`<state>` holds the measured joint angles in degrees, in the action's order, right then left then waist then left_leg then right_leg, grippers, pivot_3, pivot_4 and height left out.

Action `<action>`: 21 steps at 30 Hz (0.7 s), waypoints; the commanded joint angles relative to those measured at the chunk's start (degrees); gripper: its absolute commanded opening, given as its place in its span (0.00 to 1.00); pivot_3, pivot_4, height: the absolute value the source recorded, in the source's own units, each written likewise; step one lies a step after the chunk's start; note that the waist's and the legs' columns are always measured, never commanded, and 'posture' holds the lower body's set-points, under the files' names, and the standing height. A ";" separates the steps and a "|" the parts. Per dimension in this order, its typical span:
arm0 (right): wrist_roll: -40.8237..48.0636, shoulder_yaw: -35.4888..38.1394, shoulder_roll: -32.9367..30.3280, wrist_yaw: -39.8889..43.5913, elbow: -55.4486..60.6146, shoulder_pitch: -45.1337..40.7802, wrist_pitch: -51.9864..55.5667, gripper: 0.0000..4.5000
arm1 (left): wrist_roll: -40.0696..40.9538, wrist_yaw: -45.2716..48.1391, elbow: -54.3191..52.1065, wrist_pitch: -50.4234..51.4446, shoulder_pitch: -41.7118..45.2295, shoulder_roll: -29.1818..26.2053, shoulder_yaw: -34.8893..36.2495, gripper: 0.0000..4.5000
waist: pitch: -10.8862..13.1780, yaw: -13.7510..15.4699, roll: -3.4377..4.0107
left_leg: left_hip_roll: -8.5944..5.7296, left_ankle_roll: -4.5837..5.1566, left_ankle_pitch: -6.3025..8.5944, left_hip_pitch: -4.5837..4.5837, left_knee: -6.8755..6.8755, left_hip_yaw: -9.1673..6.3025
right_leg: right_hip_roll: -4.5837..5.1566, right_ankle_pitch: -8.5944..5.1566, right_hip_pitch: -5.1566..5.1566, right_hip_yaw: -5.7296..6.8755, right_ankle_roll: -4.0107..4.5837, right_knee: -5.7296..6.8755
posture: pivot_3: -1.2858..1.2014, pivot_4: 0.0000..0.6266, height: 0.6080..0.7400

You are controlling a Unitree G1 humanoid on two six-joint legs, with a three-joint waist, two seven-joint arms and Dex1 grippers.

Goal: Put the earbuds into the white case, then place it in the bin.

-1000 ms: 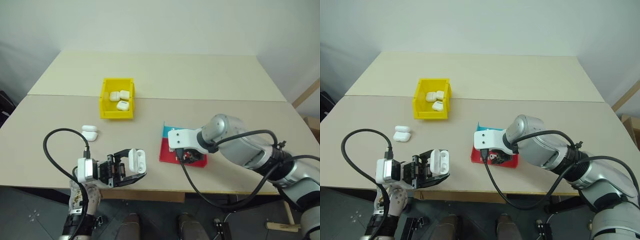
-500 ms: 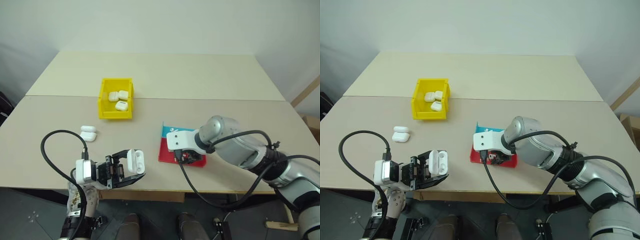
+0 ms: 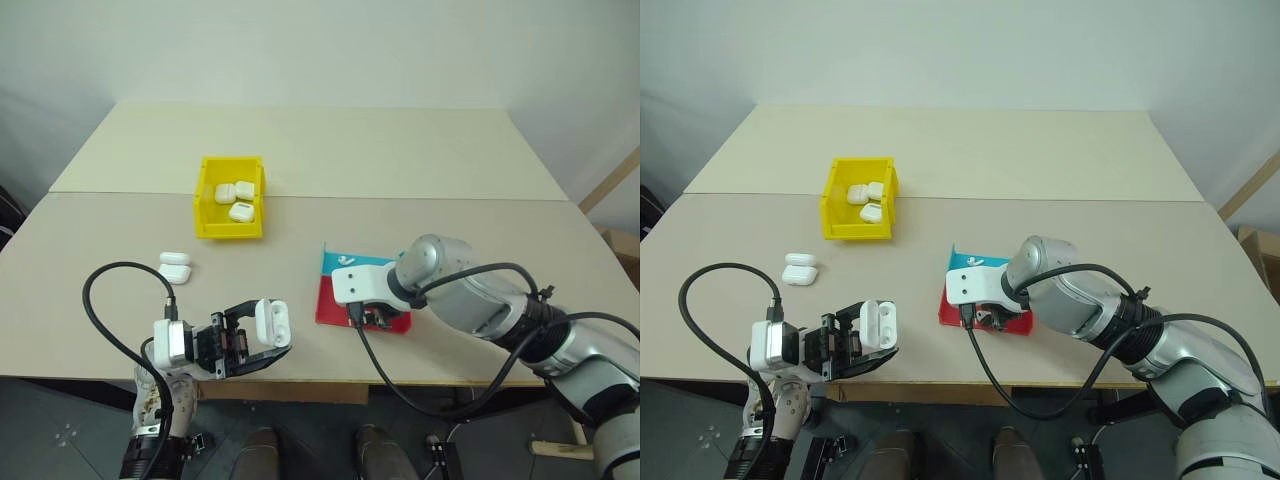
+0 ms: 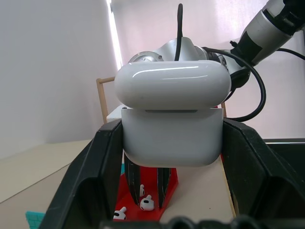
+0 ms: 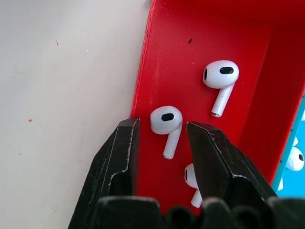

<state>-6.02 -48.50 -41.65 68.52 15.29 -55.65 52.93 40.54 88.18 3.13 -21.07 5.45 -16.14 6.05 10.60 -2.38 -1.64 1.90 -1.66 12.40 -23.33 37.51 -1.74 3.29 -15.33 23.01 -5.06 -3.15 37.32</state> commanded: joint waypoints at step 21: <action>-2.17 1.76 1.14 0.81 -0.95 0.21 -3.27 0.30 | -0.19 -0.93 -2.58 -0.60 -0.93 -0.52 -0.58 0.61 | 0.00 -0.05 0.00 | 0.01 0.00 0.00 0.00 0.00 0.00 | -0.01 0.00 0.01 0.00 0.00 0.01 | 0.52 0.24 1.00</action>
<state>-7.78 -48.49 -40.44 68.78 13.84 -55.47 50.55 40.40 87.45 2.80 -21.06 4.63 -16.18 5.49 10.60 -2.43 -1.64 1.90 -1.66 12.40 -23.33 37.51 -1.74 3.28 -15.33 23.02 -5.06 -3.15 37.33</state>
